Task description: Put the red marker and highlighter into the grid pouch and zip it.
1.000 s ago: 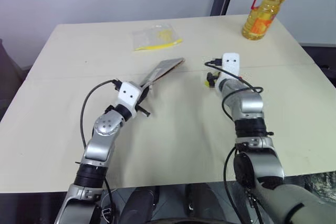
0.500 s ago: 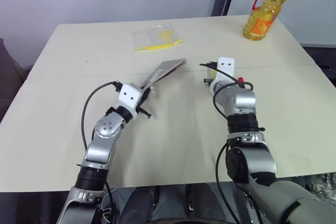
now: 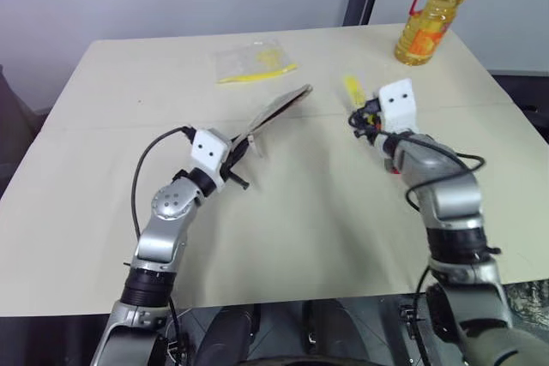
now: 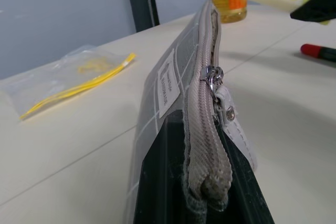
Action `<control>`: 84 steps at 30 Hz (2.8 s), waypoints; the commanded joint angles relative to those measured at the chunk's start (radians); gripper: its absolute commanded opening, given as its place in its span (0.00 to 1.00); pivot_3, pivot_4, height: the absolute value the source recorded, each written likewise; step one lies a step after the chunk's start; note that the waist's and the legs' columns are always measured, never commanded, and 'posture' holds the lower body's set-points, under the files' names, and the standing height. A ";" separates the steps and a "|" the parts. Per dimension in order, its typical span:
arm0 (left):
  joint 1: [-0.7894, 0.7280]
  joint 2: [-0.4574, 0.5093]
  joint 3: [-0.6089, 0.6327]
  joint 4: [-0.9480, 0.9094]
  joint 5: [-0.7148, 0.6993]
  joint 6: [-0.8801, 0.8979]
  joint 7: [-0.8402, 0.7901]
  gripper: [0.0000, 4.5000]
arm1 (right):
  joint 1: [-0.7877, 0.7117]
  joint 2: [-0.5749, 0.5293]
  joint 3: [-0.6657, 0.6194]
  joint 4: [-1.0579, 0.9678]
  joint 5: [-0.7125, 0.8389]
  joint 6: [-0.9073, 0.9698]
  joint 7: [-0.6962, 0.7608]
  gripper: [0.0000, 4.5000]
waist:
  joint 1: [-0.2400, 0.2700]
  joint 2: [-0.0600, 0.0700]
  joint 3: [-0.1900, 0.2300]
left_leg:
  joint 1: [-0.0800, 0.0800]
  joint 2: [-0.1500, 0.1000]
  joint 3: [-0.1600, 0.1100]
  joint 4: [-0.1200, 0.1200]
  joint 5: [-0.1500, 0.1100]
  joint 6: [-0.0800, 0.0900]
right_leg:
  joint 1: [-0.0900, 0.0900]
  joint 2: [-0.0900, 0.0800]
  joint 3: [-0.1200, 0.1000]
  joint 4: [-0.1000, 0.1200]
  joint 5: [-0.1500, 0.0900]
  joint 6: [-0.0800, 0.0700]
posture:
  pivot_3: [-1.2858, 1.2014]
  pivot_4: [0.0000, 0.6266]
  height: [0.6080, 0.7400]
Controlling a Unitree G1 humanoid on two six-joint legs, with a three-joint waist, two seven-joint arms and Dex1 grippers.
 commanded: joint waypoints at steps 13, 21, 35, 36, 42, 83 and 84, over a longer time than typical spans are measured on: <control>-0.033 0.009 -0.017 -0.016 -0.002 -0.010 -0.025 0.00 | 0.031 -0.029 0.041 -0.184 0.061 0.034 0.132 0.20 | 0.008 0.000 0.000 | 0.000 0.000 0.000 0.000 0.000 0.000 | 0.000 -0.001 0.000 -0.001 0.000 0.000 | 0.52 0.24 1.00; -0.026 0.023 -0.034 -0.023 0.020 -0.036 -0.040 0.00 | 0.033 -0.085 0.097 -0.179 0.036 0.056 0.171 0.20 | 0.007 0.000 0.000 | 0.000 0.000 0.000 0.000 0.000 0.000 | 0.000 -0.001 0.000 -0.001 0.000 0.000 | 0.52 0.24 1.00; 0.009 0.190 -0.164 -0.030 0.111 -0.212 -0.245 0.00 | 0.020 -0.338 0.318 -0.233 -0.089 -0.079 0.409 0.20 | 0.008 -0.001 0.000 | -0.001 0.000 0.000 0.000 0.000 0.000 | 0.000 -0.001 0.000 -0.003 0.000 0.000 | 0.52 0.24 1.00; 0.009 0.206 -0.173 -0.028 0.112 -0.226 -0.270 0.00 | 0.018 -0.361 0.335 -0.240 -0.104 -0.119 0.440 0.20 | 0.008 -0.001 0.000 | -0.001 0.000 0.000 0.000 0.000 0.000 | 0.000 -0.001 0.000 -0.003 0.000 0.000 | 0.52 0.24 1.00; -0.002 0.241 -0.186 -0.019 0.095 -0.257 -0.353 0.00 | 0.024 -0.422 0.379 -0.242 -0.174 -0.276 0.548 0.20 | 0.007 -0.001 0.001 | -0.001 0.000 0.000 0.000 -0.001 0.000 | 0.000 -0.002 -0.001 -0.004 0.000 0.000 | 0.52 0.24 1.00; -0.092 -0.029 -0.084 0.090 -0.003 0.000 -0.099 0.00 | 0.181 -0.191 -0.206 0.050 -0.005 0.072 0.090 0.09 | 0.029 -0.001 0.001 | -0.001 0.000 0.000 0.009 -0.002 0.002 | 0.005 -0.001 -0.002 -0.002 0.000 0.000 | 0.52 0.24 1.00; -0.096 -0.027 -0.080 0.098 -0.004 -0.003 -0.099 0.00 | 0.191 -0.223 -0.181 0.019 -0.016 0.013 0.124 0.09 | 0.029 -0.001 0.001 | -0.001 0.000 0.000 0.009 -0.002 0.002 | 0.005 -0.001 -0.002 -0.002 0.000 0.000 | 0.52 0.24 1.00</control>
